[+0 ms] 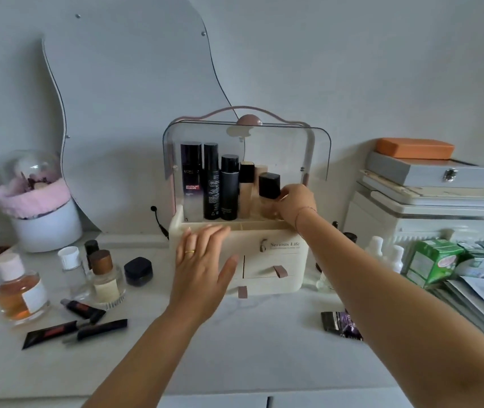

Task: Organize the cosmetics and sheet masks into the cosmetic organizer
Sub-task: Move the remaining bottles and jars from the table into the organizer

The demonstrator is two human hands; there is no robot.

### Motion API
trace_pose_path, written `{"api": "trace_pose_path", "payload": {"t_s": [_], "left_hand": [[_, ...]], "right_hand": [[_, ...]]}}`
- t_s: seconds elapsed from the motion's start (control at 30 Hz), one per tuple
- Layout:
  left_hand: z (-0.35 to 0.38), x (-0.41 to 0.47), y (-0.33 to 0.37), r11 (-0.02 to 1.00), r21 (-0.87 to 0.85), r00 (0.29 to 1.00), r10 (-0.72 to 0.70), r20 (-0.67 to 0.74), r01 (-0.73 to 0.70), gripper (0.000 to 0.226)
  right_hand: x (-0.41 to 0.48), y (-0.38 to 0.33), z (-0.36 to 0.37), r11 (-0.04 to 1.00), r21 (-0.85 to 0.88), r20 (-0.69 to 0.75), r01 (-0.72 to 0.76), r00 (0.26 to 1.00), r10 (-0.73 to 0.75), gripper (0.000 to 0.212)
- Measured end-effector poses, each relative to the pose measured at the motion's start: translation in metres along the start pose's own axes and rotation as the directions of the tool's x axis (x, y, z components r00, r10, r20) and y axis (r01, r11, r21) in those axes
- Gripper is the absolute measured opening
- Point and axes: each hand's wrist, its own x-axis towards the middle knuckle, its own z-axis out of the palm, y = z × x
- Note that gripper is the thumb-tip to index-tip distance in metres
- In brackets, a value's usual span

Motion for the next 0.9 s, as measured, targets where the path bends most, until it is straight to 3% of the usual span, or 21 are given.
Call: {"api": "trace_pose_path", "payload": {"t_s": [0.2, 0.33, 0.43, 0.53, 0.7, 0.9], "left_hand": [[-0.013, 0.025, 0.006, 0.996, -0.047, 0.997, -0.071, 0.034, 0.072, 0.040], [-0.014, 0.062, 0.012, 0.982, -0.141, 0.968, -0.086, 0.236, 0.122, 0.041], [-0.004, 0.091, 0.019, 0.964, -0.178, 0.878, -0.092, 0.469, 0.196, 0.048], [0.006, 0.115, 0.022, 0.926, -0.231, 0.770, -0.090, 0.631, 0.298, 0.042], [0.014, 0.127, 0.025, 0.885, -0.286, 0.712, -0.070, 0.699, 0.367, 0.034], [0.018, 0.130, 0.023, 0.845, -0.361, 0.698, -0.020, 0.716, 0.395, 0.020]], "right_hand": [[-0.001, -0.001, 0.001, 0.981, -0.195, 0.003, 0.003, 1.000, -0.002, 0.024], [-0.018, 0.004, 0.000, 0.992, -0.122, -0.054, 0.031, 0.998, -0.038, 0.027], [-0.037, 0.017, -0.003, 0.982, -0.017, -0.091, 0.186, 0.978, -0.187, 0.031], [-0.044, 0.029, -0.009, 0.943, 0.011, -0.021, 0.332, 0.943, -0.331, 0.037], [-0.030, 0.035, -0.018, 0.922, -0.007, 0.134, 0.387, 0.914, -0.383, 0.040], [-0.029, 0.043, -0.016, 0.907, 0.122, 0.115, 0.404, 0.902, -0.417, 0.035]]}}
